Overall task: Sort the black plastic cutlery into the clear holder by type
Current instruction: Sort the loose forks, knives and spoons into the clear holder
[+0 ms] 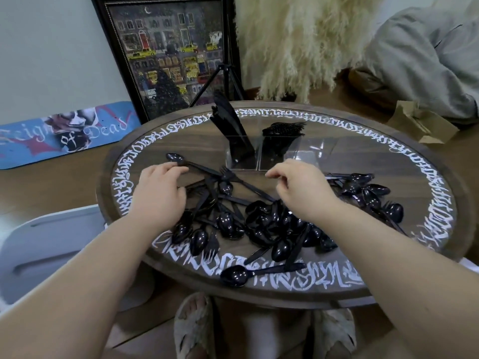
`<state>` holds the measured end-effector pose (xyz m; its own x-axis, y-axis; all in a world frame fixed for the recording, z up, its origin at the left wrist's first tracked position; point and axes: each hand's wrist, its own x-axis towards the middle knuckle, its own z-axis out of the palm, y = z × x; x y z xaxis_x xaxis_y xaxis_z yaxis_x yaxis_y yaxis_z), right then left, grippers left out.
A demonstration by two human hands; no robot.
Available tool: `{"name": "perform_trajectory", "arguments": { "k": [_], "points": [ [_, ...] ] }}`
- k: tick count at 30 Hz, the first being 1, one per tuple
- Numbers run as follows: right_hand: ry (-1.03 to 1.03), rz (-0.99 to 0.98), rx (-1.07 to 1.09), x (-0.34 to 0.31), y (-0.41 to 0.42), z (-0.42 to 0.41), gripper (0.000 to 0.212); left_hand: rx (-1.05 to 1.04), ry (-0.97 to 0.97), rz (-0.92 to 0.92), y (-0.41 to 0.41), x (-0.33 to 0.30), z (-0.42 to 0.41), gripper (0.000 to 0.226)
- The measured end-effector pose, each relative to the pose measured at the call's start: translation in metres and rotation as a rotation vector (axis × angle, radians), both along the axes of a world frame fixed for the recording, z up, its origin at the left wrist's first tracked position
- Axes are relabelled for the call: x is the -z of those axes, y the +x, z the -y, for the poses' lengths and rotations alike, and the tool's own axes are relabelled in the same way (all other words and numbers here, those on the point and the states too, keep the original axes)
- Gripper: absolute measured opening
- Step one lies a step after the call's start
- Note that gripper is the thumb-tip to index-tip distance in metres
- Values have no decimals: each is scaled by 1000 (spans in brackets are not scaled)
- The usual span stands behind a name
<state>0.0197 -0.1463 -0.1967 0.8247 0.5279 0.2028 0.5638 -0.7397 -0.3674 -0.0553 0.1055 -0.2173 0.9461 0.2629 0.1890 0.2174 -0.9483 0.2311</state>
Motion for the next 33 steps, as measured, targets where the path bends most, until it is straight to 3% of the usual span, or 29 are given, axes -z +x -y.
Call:
{"name": "perform_trajectory", "arguments": {
  "k": [4, 10, 14, 22, 25, 28, 33],
  "points": [
    [-94, -18, -3, 8, 1, -34, 35, -40, -7, -105, -15, 7, -22, 45],
    [-319, -54, 176, 31, 14, -61, 25, -27, -39, -154, -22, 12, -39, 46],
    [-269, -158, 208, 37, 18, -68, 16, -21, -85, -174, -23, 15, -41, 40],
    [-28, -138, 162, 27, 12, -72, 7, -114, -115, -143, -26, 12, -44, 20],
    [-129, -153, 77, 24, 11, -75, 11, -172, -94, -56, -25, 12, -46, 24],
    [-248, -202, 6, 27, 12, -74, 18, -82, -77, 11, -24, 13, -45, 29],
    [-250, -217, 22, 31, 13, -71, 18, 57, 32, -212, -19, 21, -34, 44]
  ]
}}
